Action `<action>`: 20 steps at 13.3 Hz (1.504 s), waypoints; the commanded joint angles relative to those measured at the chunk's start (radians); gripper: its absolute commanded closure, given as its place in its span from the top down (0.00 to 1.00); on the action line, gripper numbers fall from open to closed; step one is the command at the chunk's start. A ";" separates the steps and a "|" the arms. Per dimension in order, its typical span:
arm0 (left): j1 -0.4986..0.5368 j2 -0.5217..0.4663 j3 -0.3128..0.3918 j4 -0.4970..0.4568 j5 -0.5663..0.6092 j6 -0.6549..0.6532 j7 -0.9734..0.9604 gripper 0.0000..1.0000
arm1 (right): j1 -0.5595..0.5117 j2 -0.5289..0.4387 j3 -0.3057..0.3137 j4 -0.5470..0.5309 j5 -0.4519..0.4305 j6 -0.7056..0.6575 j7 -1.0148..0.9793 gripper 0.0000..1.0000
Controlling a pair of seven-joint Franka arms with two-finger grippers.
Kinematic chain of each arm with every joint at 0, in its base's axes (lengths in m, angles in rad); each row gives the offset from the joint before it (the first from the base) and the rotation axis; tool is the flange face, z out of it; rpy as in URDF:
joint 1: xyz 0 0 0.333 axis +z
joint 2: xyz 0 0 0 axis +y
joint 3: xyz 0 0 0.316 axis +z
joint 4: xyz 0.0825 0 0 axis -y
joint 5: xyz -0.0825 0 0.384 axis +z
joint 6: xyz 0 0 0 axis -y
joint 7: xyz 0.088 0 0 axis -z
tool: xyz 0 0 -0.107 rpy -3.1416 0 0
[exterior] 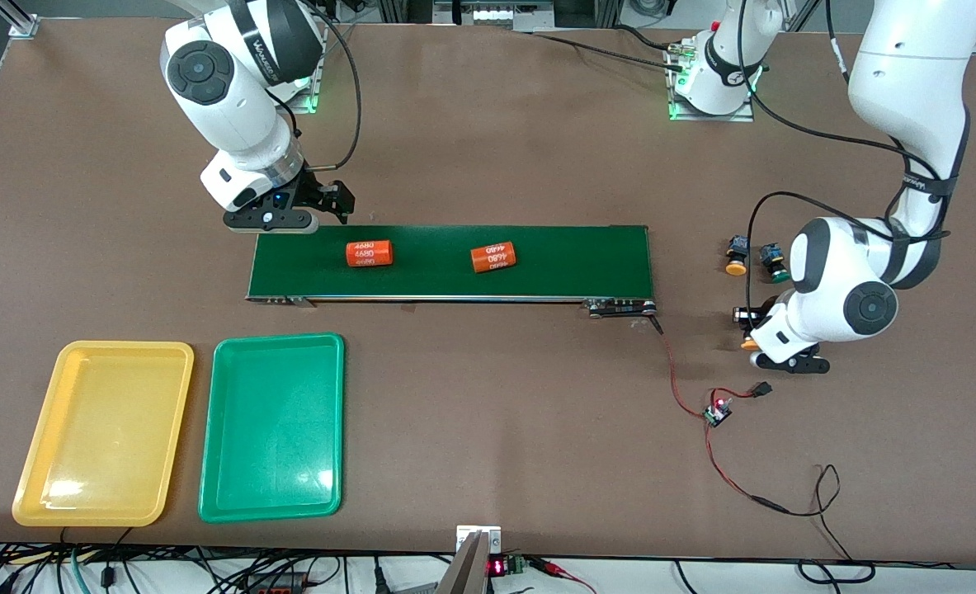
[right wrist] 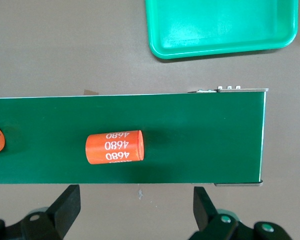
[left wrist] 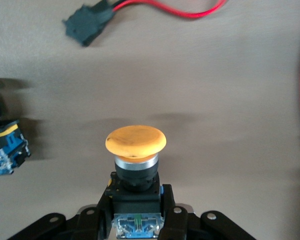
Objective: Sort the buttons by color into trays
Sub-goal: 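Place the yellow button upright on the green belt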
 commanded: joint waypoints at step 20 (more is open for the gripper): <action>-0.118 -0.045 -0.391 0.010 0.002 -0.054 -0.430 1.00 | -0.015 -0.019 -0.010 0.007 -0.010 -0.045 0.008 1.00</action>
